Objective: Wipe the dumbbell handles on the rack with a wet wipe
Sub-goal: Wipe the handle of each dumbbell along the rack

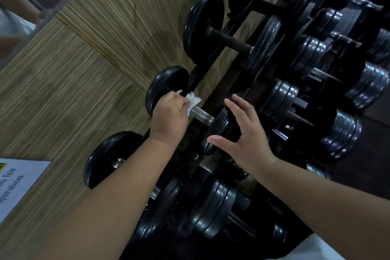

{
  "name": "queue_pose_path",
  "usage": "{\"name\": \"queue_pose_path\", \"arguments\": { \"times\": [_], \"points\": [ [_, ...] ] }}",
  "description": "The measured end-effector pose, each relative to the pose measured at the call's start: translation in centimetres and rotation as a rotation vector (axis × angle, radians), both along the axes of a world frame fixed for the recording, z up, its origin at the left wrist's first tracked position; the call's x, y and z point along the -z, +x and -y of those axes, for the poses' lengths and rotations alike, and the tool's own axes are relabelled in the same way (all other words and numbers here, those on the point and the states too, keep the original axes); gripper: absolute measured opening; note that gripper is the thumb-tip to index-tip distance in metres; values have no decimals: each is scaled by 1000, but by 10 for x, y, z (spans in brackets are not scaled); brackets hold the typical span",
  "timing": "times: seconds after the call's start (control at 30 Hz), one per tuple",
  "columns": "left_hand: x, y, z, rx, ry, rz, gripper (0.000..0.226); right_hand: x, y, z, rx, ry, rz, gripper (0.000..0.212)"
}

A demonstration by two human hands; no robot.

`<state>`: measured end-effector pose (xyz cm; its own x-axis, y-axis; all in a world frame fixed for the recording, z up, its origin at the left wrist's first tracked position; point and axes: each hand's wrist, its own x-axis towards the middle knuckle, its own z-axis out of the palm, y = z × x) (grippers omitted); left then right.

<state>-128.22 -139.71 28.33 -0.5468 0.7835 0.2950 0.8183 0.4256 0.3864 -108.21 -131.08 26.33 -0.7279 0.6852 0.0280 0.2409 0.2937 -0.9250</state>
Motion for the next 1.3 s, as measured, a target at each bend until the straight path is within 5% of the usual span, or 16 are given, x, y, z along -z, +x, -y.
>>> {"name": "queue_pose_path", "arguments": {
  "times": [0.2, 0.4, 0.67, 0.8, 0.9, 1.0, 1.13, 1.3],
  "points": [
    [6, 22, 12, 301, 4, 123, 18, -4, 1, 0, 4, 7, 15, 91],
    [-15, 26, 11, -32, 38, 338, 11, -23, 3, -8, -40, -2, 125, 95],
    [-100, 43, 6, -242, 467, 705, 17, -81, 7, -37, -199, 61, 375, 74],
    [-134, 76, 1, -239, 713, 1109, 18, -112, 14, -41, -184, -95, 319, 67],
    [-146, 103, -4, -214, 804, 1303, 18, -135, 27, -34, -184, -448, 142, 40],
    [-144, 125, -9, -199, 723, 1176, 14, -147, 45, -35, -70, -638, -39, 41],
    [-131, 152, -16, -103, 535, 921, 10, -156, 73, -47, -25, -552, -69, 35],
    [-135, 196, -35, -18, 528, 1010, 12, -160, 100, -69, -61, -496, -38, 34]
  ]
}}
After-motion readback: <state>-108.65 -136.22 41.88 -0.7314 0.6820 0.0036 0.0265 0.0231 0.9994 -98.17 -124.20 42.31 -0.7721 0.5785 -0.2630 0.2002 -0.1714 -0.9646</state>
